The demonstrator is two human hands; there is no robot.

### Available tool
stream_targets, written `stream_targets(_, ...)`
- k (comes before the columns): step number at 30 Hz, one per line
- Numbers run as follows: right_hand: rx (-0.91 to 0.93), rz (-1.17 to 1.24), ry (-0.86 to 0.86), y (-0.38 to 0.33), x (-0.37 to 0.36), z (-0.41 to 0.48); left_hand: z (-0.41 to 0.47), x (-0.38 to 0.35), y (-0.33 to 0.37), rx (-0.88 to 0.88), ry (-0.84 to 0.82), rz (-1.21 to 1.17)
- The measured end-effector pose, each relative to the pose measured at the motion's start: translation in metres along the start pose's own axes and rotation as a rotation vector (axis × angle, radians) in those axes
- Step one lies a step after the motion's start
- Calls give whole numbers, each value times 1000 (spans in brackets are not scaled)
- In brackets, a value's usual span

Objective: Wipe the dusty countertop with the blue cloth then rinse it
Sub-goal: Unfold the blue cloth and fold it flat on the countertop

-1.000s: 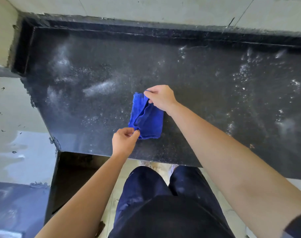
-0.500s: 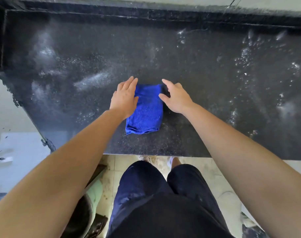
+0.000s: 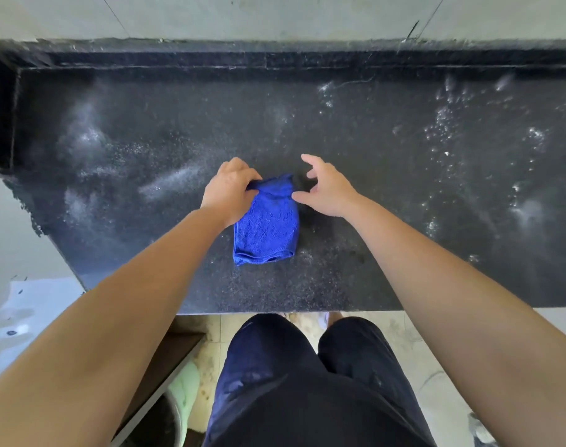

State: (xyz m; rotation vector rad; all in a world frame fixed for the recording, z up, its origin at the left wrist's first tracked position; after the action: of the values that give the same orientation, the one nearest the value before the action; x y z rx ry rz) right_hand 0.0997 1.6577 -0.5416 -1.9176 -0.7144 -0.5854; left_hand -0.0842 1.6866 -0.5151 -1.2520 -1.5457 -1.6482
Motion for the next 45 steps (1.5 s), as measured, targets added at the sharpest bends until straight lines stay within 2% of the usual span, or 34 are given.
stream_targets(3, 20, 73, -75, -14, -11, 1, -4, 16, 9, -40, 21, -31)
stream_targets(8, 88, 199, 134, -28, 6, -17, -28, 37, 10, -72, 120, -46)
stream_targets(10, 243, 76, 150, -36, 6, -41, -50, 38, 13, -127, 157, -28)
stream_targets(12, 414, -161, 82, -36, -13, -68, -77, 24, 13, -210, 142, 13)
stream_targets(14, 480, -296, -68, -21, -42, -90, -105, -6, 2, -203, -2, 84)
stream_targets(16, 360, -241, -127, 0, -58, -99, -129, -29, -11, -95, -139, 92)
stream_targets(19, 56, -3, 39, 16, -49, -94, -137, -30, -17, 28, -108, 2)
stream_targets(21, -63, 19, 92, 18, -49, -88, -135, -31, -17, 44, -116, -15)
stream_targets(24, -114, -90, 6, 12, -61, -81, -135, -30, -22, 107, -137, -73)
stream_targets(28, -343, 208, -24, 26, -67, -76, -131, -25, -33, 228, -101, -121)
stream_targets(31, -305, 316, -57, 20, -65, -85, -127, -28, -18, 50, -94, -3)
stream_targets(33, -298, 445, 16, 20, -49, -94, -123, -34, -4, -45, -99, 72)
stream_targets(36, -403, 622, 215, 46, -6, -113, -110, -50, 27, -129, -188, 192)
stream_targets(40, -543, 833, 504, 103, 67, -154, -77, -63, 102, -319, -194, 290)
stream_targets(45, -575, 1050, 771, 167, 146, -204, -56, -79, 212, -488, -224, 330)
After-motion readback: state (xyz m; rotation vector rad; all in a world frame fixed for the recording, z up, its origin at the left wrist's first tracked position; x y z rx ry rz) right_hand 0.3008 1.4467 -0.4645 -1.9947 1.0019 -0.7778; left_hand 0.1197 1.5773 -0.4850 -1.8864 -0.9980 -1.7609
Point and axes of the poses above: each hand's wrist, its own z-axis towards the middle knuckle, its own x-axis out of the back of the hand, y = z × x, the point moved 10 cm from there along z, towards the middle knuckle, and after that the axes turned 12 degrees about y, right-handed, at the moved point
